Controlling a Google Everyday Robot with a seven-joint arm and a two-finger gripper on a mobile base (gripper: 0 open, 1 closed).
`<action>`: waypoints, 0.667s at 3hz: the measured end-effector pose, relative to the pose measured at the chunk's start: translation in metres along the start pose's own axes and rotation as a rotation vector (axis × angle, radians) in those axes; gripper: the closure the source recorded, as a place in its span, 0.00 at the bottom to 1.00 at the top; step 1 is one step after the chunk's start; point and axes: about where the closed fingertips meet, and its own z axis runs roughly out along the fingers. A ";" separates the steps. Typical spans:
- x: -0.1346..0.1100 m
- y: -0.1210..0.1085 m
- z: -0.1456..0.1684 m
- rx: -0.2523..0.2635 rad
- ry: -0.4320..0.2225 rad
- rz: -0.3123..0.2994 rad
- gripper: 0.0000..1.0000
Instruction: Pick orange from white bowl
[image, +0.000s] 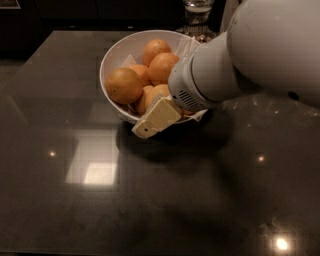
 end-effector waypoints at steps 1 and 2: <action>0.006 0.002 0.006 -0.010 -0.015 -0.005 0.09; 0.011 0.003 0.013 0.010 -0.018 -0.020 0.22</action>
Offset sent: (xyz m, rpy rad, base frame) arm 0.0080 -0.0037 -0.0281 -0.0133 -0.0540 0.0011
